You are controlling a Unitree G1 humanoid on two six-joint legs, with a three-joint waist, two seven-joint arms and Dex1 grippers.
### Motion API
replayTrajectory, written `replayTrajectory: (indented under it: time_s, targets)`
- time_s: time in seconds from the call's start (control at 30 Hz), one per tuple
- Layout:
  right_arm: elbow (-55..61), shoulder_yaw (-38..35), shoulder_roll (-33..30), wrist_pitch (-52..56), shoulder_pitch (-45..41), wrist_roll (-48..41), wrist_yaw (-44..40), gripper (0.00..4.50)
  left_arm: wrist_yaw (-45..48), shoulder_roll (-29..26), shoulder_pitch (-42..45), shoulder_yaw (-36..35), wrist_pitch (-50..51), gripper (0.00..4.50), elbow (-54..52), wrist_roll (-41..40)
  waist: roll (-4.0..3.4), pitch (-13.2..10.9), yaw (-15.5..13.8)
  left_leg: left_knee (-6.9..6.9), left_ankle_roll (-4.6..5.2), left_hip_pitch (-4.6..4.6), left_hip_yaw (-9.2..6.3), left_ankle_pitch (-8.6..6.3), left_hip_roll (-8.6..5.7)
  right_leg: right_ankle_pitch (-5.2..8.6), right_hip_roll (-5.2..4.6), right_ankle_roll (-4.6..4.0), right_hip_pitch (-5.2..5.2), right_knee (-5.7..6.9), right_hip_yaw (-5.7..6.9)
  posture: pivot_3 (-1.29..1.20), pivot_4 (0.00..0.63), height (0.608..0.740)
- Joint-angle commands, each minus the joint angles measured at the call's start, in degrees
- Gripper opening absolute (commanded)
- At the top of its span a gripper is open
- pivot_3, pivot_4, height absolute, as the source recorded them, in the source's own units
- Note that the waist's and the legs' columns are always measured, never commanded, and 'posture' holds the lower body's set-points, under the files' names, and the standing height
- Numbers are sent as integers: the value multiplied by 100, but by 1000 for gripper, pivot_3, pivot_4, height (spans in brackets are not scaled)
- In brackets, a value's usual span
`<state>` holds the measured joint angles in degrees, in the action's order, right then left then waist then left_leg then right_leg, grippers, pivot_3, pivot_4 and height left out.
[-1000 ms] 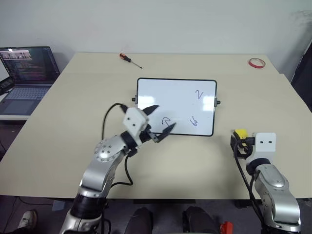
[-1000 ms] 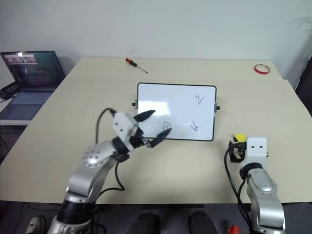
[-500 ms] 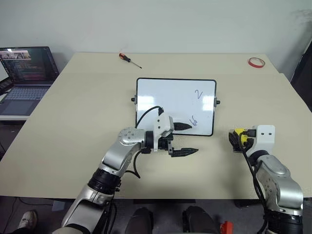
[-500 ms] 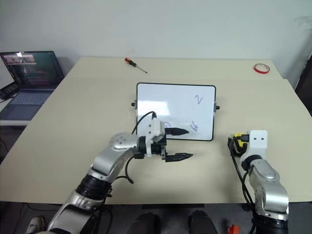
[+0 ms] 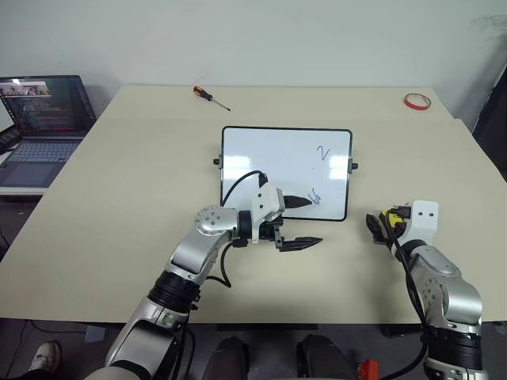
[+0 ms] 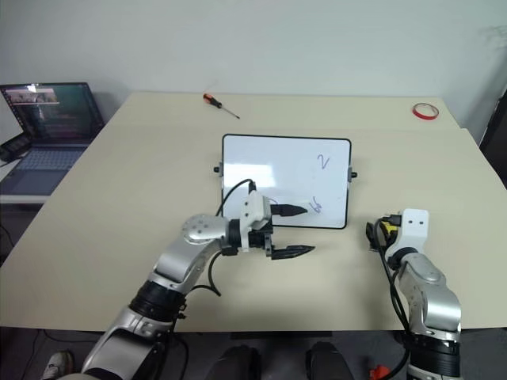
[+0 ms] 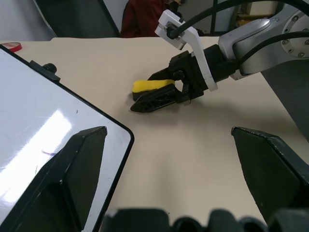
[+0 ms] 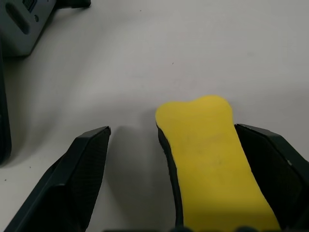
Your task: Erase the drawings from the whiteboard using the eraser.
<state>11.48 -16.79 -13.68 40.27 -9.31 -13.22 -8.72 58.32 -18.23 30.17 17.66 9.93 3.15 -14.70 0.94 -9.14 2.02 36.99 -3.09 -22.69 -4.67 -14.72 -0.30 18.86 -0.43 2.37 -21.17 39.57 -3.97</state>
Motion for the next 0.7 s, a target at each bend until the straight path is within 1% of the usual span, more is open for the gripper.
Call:
replayTrajectory:
  time_s: [0.03, 0.27, 0.7]
  targets:
    - [73, -114, -3, -55, -106, -125, 51, 4483, -17, -11, 3, -84, -6, 4500, -296, -24, 0, 0, -1, 0, 0, 0, 0, 0, 0, 0, 0, 0, 0, 0, 0, 0, 150, 740]
    - [148, -240, -30, 74, -104, -279, 187, 4483, -47, 42, 10, -26, 5, 4500, -336, -17, 0, 0, -7, 0, 0, 0, -1, 0, 0, 0, 0, 0, 0, 0, 1, 0, 150, 740]
    - [478, -407, -103, 348, 171, -380, 234, 4483, -47, 86, 10, -5, 64, 4500, -379, -2, 0, 0, -13, 0, 1, 0, -1, 0, 0, 0, 0, 0, 0, 0, 1, 0, 150, 740]
